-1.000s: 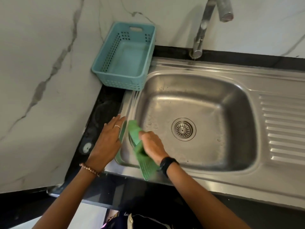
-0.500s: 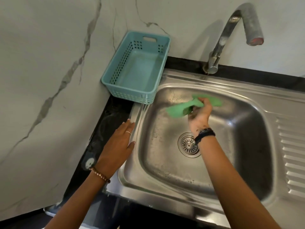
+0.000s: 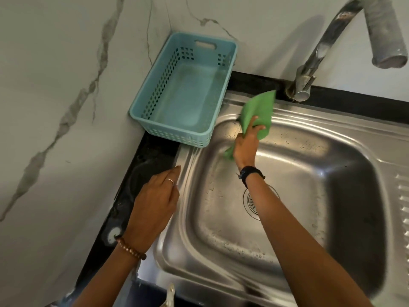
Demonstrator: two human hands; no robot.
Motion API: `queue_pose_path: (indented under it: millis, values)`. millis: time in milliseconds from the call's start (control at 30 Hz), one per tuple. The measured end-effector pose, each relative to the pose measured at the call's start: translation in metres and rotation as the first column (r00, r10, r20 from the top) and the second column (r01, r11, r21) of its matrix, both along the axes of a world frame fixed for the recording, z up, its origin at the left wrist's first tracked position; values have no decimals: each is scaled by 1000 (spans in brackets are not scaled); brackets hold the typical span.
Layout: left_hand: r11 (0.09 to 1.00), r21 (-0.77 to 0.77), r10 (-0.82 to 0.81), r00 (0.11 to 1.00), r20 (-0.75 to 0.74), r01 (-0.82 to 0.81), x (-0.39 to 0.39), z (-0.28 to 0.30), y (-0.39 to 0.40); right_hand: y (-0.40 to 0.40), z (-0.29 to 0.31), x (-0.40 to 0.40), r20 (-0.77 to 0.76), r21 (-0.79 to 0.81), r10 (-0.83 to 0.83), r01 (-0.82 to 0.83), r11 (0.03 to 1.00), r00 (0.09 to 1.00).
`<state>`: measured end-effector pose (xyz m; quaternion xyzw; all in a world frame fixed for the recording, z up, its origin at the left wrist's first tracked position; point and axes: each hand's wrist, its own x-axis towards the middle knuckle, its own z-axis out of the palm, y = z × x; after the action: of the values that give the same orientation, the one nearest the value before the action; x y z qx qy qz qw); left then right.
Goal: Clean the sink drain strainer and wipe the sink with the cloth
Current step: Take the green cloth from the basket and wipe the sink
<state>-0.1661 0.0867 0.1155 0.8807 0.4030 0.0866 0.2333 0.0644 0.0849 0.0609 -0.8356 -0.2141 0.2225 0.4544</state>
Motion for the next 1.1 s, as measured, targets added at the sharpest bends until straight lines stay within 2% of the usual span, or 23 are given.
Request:
queue_pose_path:
  millis: [67, 133, 233, 467, 533, 700, 833, 967, 1033, 1100]
  values:
    - [1000, -22, 10, 999, 48, -9, -2, 1, 1, 2, 3, -19, -68, 6, 209, -209, 978, 976]
    - [998, -55, 28, 996, 82, -23, -2, 4, 1, 5, 6, -38, -114, 32, 327, -326, 945, 938]
    - [995, -93, 38, 996, 76, -31, -1, 12, 2, 4, 11, -49, -138, 98, 301, -289, 952, 944]
    - [997, 77, 16, 999, -43, -13, 12, 25, 19, -29, 18, -78, -249, 133, 328, -304, 943, 911]
    - [992, 124, 23, 998, -55, -16, 14, 28, 19, -39, 15, -91, -233, 113, 342, -324, 939, 910]
    - [992, 124, 22, 998, -66, -14, 19, 33, 22, -70, 11, -121, -144, 83, 451, -444, 892, 881]
    - [995, 95, 2, 997, -71, 5, 20, 37, 23, -103, 20, -139, -25, -85, 618, -618, 782, 786]
    - [996, 86, -7, 999, -37, 10, 17, 40, 19, -131, 45, -153, 55, -214, 786, -761, 612, 616]
    - [998, 69, -11, 1000, 15, 10, 14, 40, 14, -142, 57, -155, 37, -288, 853, -812, 508, 521]
    - [1000, 5, -3, 995, 98, 2, 7, 36, 9, -146, 67, -147, -112, -308, 878, -856, 415, 466]
